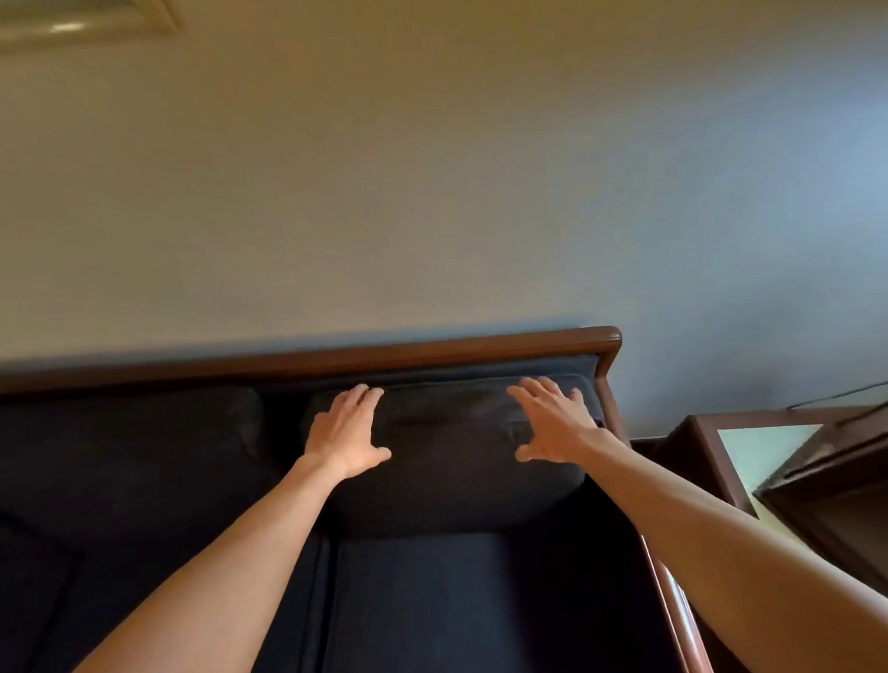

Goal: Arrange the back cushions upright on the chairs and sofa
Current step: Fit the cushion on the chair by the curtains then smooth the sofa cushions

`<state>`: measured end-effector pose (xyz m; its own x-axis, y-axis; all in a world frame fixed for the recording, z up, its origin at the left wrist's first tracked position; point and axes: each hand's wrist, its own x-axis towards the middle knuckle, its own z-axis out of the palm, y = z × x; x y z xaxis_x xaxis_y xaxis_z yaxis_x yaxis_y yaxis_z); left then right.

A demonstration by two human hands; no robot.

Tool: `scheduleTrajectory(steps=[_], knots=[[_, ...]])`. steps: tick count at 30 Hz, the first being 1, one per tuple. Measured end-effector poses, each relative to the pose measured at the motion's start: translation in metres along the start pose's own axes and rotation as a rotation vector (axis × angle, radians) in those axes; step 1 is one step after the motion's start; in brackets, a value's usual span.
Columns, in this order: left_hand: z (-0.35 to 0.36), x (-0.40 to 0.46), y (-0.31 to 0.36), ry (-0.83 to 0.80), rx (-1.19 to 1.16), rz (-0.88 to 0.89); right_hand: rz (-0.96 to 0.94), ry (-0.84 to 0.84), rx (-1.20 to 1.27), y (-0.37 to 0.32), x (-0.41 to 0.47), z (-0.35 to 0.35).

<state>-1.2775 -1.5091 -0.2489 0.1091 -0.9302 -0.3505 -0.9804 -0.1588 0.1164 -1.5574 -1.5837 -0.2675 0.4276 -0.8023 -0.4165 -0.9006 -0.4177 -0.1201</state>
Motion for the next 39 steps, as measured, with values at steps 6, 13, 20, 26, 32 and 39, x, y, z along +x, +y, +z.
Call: scheduleTrajectory(steps=[6, 13, 20, 26, 32, 39], knots=[[0.031, 0.060, -0.030, -0.153, 0.133, -0.024, 0.062, -0.115, -0.194, 0.019, 0.055, 0.030], [0.047, 0.089, -0.036, -0.095, 0.301, 0.010, 0.082, 0.024, -0.231, 0.031, 0.074, 0.044], [0.054, 0.088, -0.016, 0.025, 0.297, 0.081, 0.111, 0.076, -0.298, 0.057, 0.059, 0.043], [0.056, 0.086, -0.022, 0.022, 0.259, 0.088, 0.150, -0.008, -0.253, 0.046, 0.060, 0.044], [0.039, 0.079, -0.055, -0.007, 0.141, 0.236, 0.161, -0.059, -0.126, -0.011, 0.064, 0.036], [0.001, 0.053, -0.187, 0.005, 0.118, 0.205, -0.147, 0.018, 0.000, -0.194, 0.103, 0.014]])
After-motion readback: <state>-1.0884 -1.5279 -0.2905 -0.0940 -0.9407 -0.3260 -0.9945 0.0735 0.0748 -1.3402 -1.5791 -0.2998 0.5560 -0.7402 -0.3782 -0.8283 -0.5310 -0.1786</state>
